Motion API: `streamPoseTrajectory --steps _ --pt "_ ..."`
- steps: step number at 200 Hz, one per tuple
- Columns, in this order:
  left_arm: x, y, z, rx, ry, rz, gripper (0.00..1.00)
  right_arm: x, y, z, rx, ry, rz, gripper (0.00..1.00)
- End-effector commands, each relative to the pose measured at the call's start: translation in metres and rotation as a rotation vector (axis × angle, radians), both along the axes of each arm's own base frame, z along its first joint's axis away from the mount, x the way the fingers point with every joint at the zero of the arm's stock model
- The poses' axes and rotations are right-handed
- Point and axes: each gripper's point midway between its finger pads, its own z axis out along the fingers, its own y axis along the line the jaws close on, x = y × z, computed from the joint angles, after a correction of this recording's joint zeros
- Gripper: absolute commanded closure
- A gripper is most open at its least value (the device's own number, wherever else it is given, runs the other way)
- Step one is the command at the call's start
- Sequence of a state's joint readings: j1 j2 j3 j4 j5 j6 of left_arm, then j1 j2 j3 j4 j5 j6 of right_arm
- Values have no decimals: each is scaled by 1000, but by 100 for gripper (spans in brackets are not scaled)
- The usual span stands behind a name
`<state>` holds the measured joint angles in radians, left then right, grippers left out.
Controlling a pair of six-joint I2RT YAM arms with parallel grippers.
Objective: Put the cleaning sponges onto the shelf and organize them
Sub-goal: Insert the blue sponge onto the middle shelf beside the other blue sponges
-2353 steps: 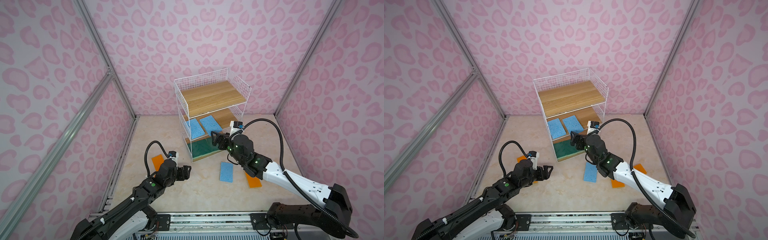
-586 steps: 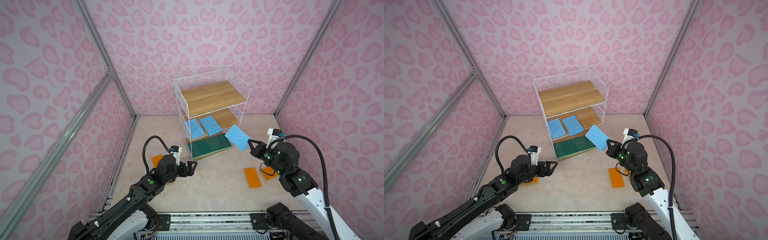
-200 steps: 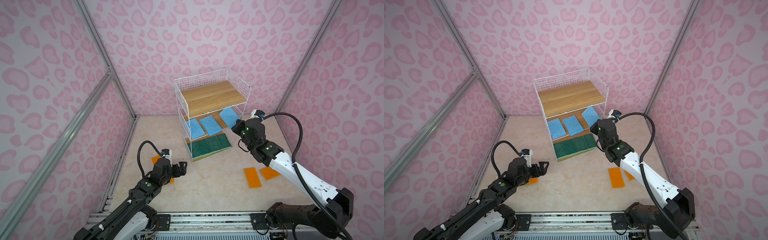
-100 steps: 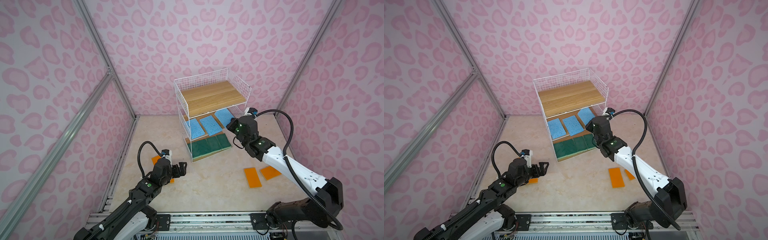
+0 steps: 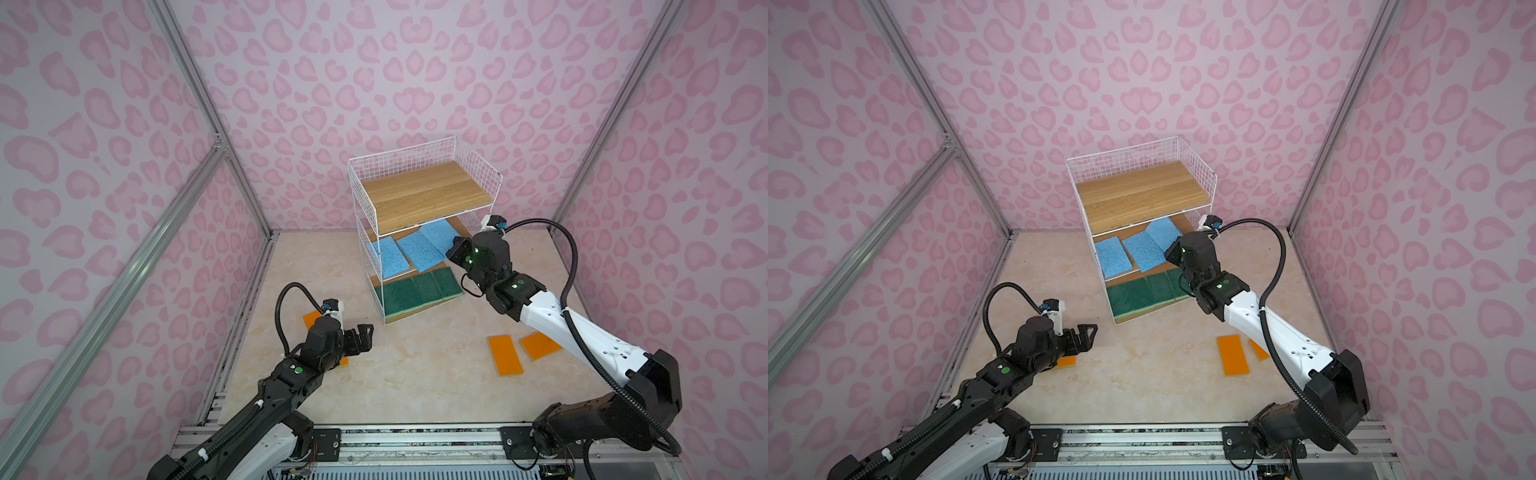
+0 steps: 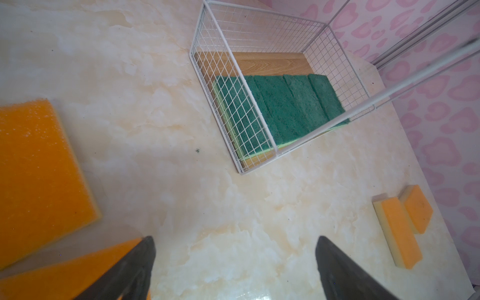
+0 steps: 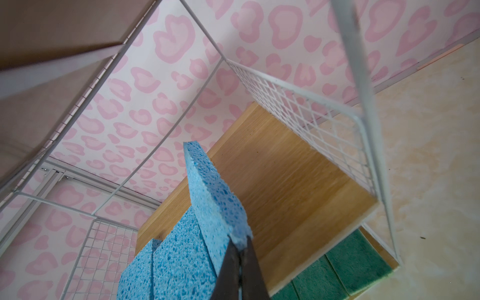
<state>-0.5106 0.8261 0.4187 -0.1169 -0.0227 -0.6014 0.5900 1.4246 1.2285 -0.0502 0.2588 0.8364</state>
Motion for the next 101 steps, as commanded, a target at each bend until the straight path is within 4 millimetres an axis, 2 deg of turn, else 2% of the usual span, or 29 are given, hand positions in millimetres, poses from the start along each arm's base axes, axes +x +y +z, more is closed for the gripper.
streamPoseTrajectory --steps 1,55,101 --pt "4 -1 6 -8 -32 0 3 2 6 3 25 -9 19 100" --pt "4 -1 6 -7 -31 1 3 1 10 -2 33 0 33 100" --pt "3 0 6 -7 -31 2 3 -1 12 -6 28 7 52 71"
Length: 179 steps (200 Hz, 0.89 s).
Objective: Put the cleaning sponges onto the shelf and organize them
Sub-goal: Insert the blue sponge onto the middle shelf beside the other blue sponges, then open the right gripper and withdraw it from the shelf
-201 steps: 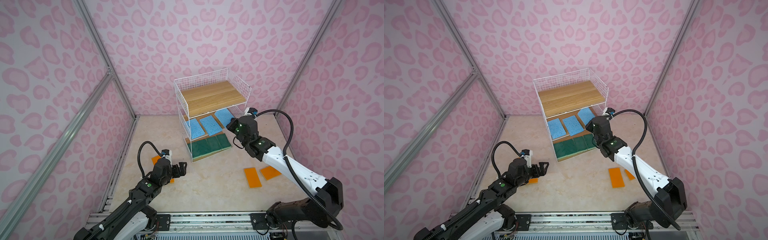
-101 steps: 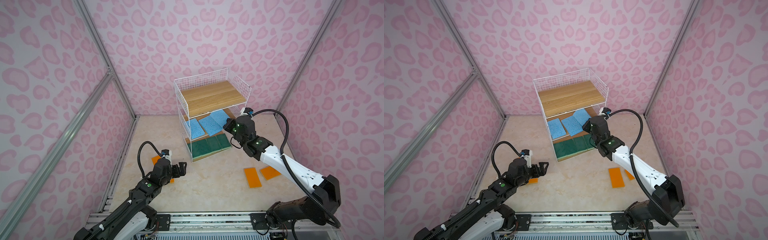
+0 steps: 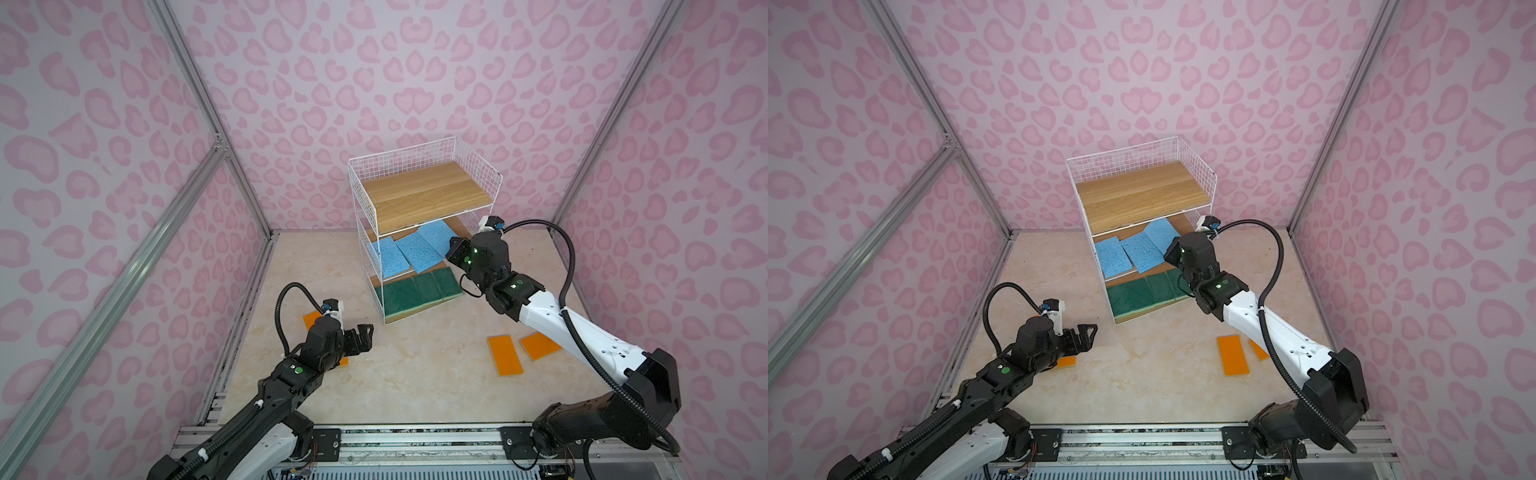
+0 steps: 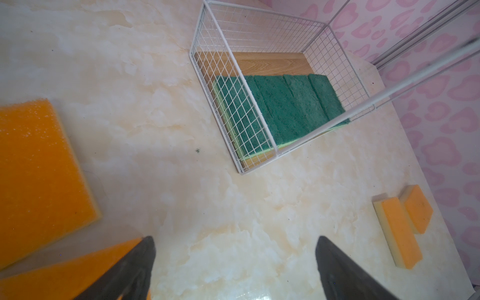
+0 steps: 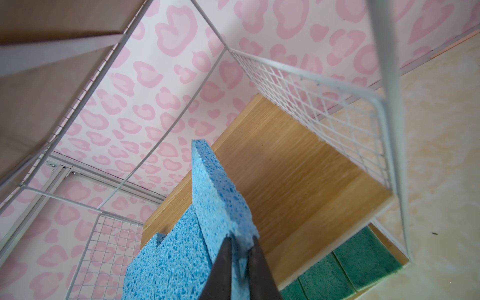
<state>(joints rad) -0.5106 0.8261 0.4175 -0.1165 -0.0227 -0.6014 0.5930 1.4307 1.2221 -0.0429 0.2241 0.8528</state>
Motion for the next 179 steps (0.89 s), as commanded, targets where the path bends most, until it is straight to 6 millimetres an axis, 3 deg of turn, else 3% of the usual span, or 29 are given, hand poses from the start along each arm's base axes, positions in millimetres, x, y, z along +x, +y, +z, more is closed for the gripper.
streamPoseTrajectory --steps 1,95,146,179 --pt "3 0 6 -8 -32 1 3 0 3 -1 8 -8 20 71" --pt "3 0 6 -9 -31 4 3 -8 -2 -6 1 5 40 29" --pt "3 1 8 -11 -36 7 3 -19 -5 -7 6 8 61 27" --pt "3 2 8 -10 -38 12 3 -30 -2 -10 37 9 99 40"
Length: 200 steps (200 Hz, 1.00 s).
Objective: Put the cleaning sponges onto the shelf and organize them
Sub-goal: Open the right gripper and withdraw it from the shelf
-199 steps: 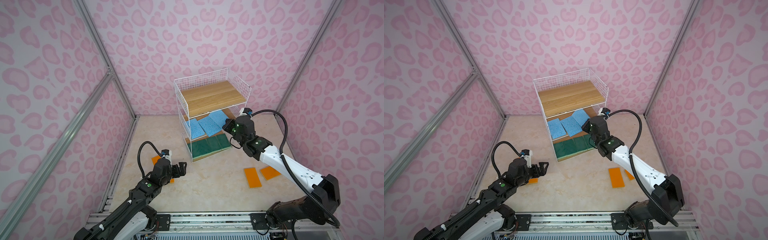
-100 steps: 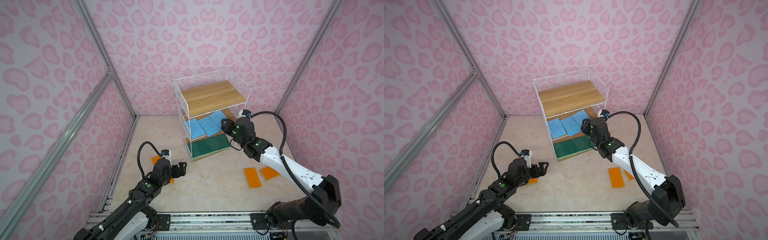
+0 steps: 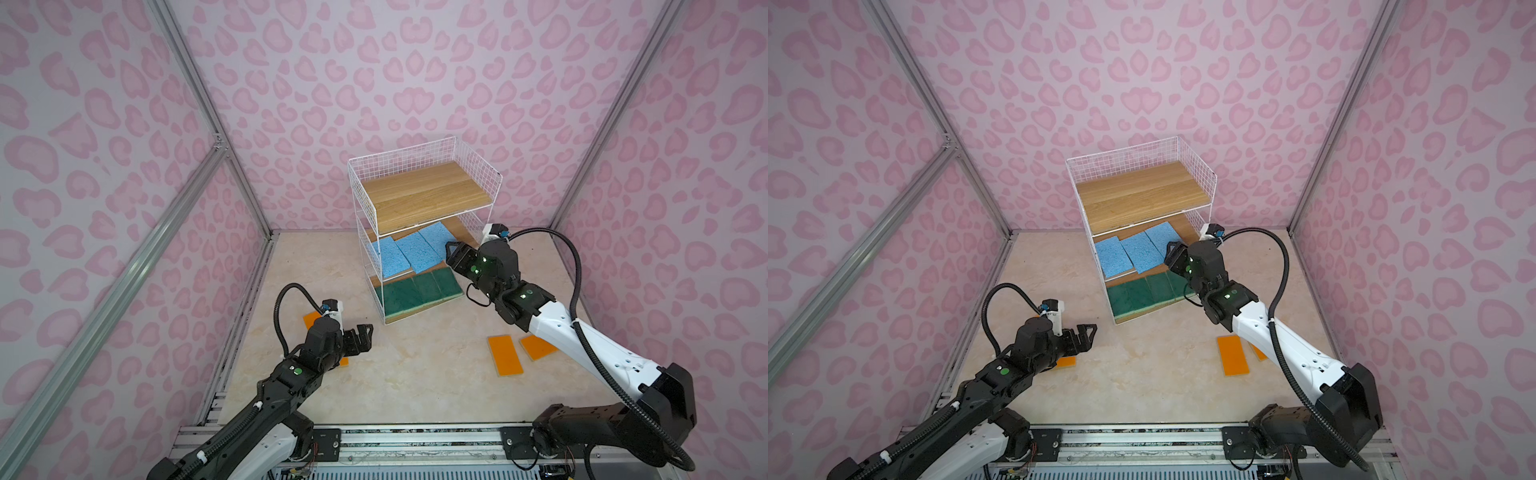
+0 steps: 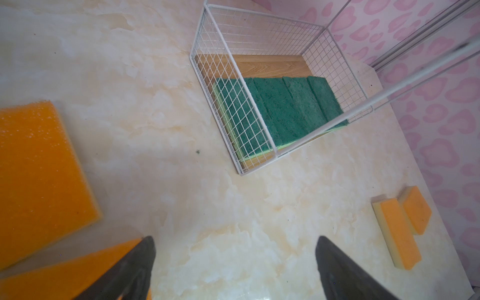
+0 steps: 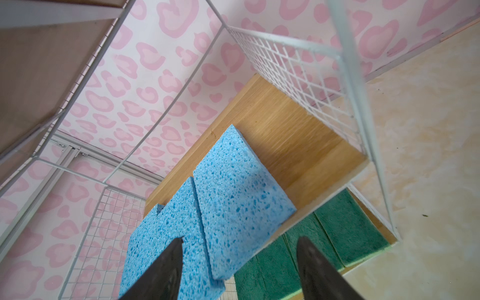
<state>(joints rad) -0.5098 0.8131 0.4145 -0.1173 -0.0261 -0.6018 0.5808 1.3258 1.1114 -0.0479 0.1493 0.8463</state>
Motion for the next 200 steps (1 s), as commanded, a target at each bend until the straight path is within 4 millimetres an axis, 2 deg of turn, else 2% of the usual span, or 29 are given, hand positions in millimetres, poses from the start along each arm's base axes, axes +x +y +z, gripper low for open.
streamPoseTrajectory --steps 1,38,56,104,168,189,200 --pt "4 0 6 -6 -30 7 3 -5 7 -1 30 -10 39 41" --pt "3 1 6 -5 -30 10 3 -16 19 -3 52 -13 82 78" --pt "4 1 6 -5 -28 10 3 -18 29 -6 59 -5 111 90" --pt "4 2 6 -4 -31 15 3 -17 52 -11 67 10 161 96" --pt "4 2 6 -2 -31 15 3 -15 63 -19 64 25 181 96" --pt "4 3 6 3 -33 18 3 -14 62 -17 61 20 178 91" --pt "5 4 6 5 -34 25 3 -15 62 -15 64 17 181 85"
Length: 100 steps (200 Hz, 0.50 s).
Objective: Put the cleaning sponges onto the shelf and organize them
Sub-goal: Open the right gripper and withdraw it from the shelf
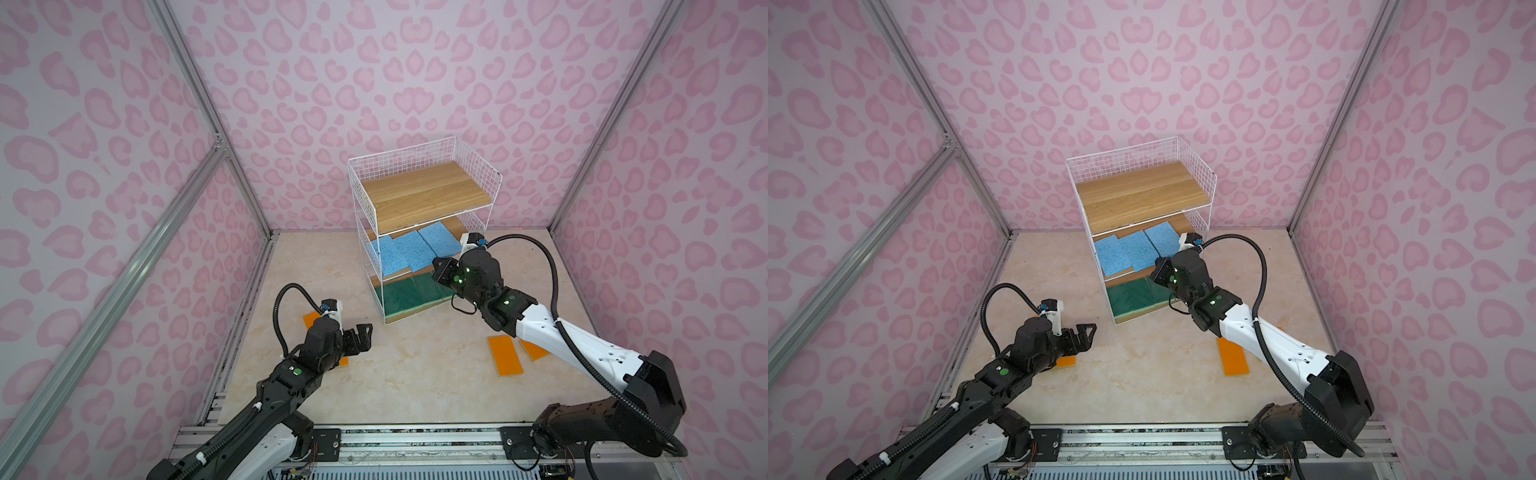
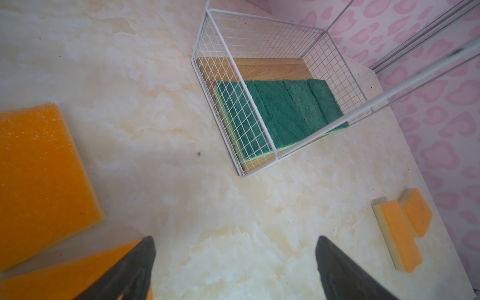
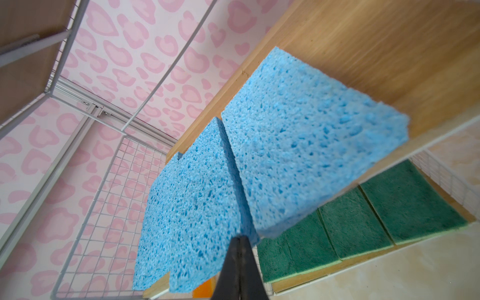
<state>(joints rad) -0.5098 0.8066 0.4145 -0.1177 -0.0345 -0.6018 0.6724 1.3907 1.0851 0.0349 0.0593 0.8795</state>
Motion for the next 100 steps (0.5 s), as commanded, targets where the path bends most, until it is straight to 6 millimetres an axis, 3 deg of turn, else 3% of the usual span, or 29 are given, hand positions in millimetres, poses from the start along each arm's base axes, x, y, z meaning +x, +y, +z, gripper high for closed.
streamPoseTrajectory --steps 1,47,100 --pt "4 3 4 6 -25 19 3 0 4 8 18 -19 16 84" --pt "5 26 0 53 -1 135 3 -8 6 8 14 -22 56 55" --pt "1 67 -17 35 94 357 3 -32 -8 2 -35 -35 119 43"
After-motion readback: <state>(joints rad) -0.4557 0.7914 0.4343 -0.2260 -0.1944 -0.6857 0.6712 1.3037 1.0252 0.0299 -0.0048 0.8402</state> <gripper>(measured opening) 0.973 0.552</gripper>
